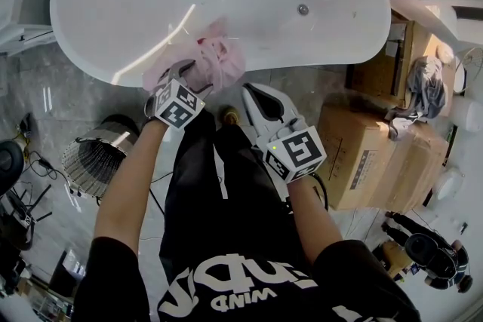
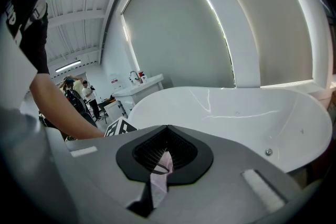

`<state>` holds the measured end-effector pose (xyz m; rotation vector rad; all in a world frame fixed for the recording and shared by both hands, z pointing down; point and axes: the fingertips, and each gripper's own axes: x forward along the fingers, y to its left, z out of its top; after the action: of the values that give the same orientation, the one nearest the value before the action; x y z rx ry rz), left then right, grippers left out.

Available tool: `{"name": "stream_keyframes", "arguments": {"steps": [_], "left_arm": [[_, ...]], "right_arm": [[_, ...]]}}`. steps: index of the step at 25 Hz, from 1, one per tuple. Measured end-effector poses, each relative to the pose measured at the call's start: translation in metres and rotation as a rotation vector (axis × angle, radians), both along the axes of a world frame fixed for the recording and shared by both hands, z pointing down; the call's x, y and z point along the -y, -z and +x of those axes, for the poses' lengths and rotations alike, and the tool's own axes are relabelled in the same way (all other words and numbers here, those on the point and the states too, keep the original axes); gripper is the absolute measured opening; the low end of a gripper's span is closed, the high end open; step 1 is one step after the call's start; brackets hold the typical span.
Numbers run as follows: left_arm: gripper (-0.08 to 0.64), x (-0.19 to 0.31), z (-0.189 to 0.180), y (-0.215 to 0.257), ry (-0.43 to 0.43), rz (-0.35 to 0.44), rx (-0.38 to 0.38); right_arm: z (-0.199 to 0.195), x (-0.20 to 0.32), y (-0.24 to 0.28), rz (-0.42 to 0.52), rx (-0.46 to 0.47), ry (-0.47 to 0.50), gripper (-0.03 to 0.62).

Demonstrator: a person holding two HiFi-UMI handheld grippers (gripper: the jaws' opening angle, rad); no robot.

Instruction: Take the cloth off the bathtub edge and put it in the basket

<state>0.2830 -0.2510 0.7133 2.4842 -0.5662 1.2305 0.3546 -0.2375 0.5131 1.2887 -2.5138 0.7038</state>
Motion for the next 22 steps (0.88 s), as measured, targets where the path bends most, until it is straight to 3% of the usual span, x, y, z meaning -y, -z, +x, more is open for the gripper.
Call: {"name": "stream_keyframes", "arguments": {"steps": [5,14,22], "left_arm": [[0.322,0.005,0.001,-0.009,0.001,0.007,0.085],[0.317,0.006,0.000,-0.012,0.005,0.002,0.092],[0.270,0.009,-0.002,-0.006,0.008,0.007,0.086]], "right_arm": [[-0.002,-0.004,-0.004,-0.009,0.004,0.001,0.005],[0.001,-0.005,-0.006,-0.015,0.000,-0.004,0.005],[0.005,-0.008,-0.011,-0.031,0.003,-0.006,0.005]]}}
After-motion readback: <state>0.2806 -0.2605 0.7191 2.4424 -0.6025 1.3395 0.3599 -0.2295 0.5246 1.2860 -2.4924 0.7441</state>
